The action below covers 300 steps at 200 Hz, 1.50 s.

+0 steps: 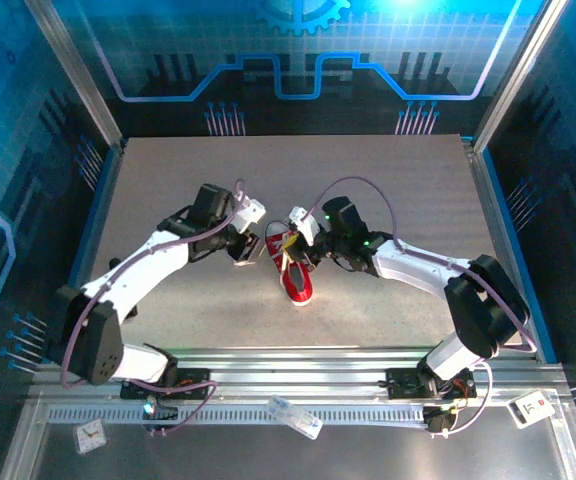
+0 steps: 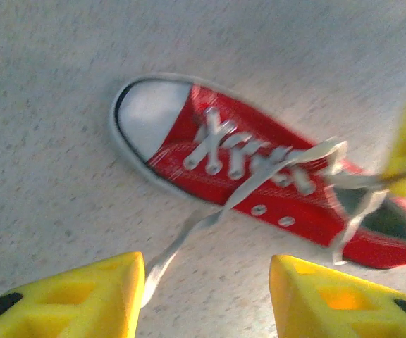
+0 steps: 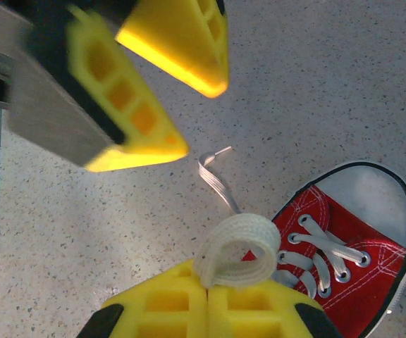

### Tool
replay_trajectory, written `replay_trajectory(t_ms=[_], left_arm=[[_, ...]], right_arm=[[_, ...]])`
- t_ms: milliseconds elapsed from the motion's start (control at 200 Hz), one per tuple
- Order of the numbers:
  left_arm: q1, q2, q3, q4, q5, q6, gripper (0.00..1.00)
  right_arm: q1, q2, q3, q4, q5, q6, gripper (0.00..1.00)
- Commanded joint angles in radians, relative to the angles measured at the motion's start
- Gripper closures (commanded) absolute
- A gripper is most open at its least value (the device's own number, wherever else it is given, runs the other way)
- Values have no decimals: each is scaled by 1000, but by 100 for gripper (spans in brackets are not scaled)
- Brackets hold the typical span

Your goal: Tie the shoes

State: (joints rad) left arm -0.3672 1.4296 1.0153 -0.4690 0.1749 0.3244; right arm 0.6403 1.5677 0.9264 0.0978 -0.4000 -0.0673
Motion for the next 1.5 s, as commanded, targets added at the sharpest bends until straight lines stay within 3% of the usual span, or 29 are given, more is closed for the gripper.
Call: replay_trajectory(t_ms=[0,235,565,640,710,805,1010,1245,1496], left_arm=[[7,110,34,-160,-163,133,50],[8,278,65,-166,-277,220,50],[30,411,92,-156,-243,234,50],[37,416,97,-172,-211,222,54],[36,412,109,-195,-205,187,65],[36,368,98,-200,-163,130,83],[11,193,19,-185,-93,46,100],[-68,6,15,-236,-30,-60,100],[-287,-115,-24,-161,-50,-232,100]], right_arm=[[-6,8,1,-5,-17,11,100],[-5,9,-6,-16,-16,11,100],[-6,4,-6,-21,-22,26,100],[-6,0,7,-45,-18,30,100],[-6,-5,18,-60,-10,44,100],[-5,-5,37,-86,14,62,100],[-14,30,75,-109,29,91,100],[-51,57,100,-110,23,136,100],[-80,71,121,-130,-1,136,100]])
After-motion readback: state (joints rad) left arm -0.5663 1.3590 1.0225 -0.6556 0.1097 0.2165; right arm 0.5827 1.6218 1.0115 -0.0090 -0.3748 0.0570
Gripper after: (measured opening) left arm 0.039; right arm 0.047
